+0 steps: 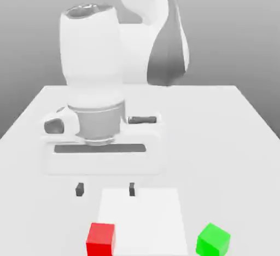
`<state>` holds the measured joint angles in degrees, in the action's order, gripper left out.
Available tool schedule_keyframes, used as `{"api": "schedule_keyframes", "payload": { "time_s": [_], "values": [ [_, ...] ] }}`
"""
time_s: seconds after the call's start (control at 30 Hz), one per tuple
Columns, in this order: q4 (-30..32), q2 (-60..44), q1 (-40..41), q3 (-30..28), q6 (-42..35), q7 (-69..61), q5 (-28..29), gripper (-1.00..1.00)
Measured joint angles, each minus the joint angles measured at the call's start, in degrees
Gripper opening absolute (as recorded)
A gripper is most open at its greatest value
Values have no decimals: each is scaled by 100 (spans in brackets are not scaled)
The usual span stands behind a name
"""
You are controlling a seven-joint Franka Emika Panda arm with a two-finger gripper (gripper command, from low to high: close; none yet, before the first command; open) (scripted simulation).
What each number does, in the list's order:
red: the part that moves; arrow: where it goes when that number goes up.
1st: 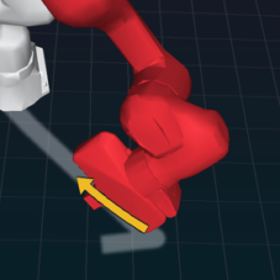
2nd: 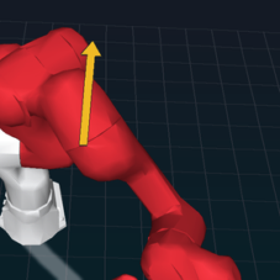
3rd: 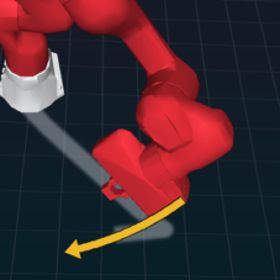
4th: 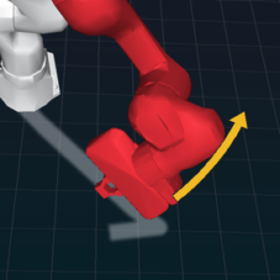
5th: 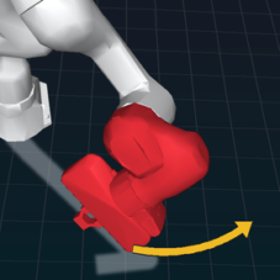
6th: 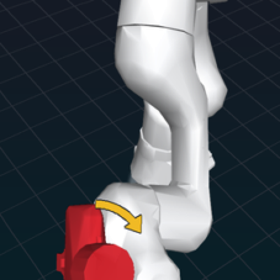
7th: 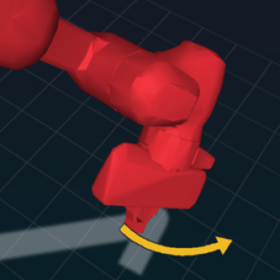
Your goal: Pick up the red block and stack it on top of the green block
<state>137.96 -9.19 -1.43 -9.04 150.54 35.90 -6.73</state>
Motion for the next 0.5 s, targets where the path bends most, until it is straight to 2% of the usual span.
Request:
{"api": "schedule_keyframes", "payload": {
  "time_s": [0.07, 0.2, 0.23, 0.5],
  "values": [
    [37, -391, 17, -48, 172, 28, 87, 0],
    [-59, -1215, 165, 119, 793, -128, -101, 0],
    [-87, -1395, 212, 177, 940, -169, -157, -100],
    [-69, -1290, 196, 152, 851, -135, -108, -100]
  ]
}}
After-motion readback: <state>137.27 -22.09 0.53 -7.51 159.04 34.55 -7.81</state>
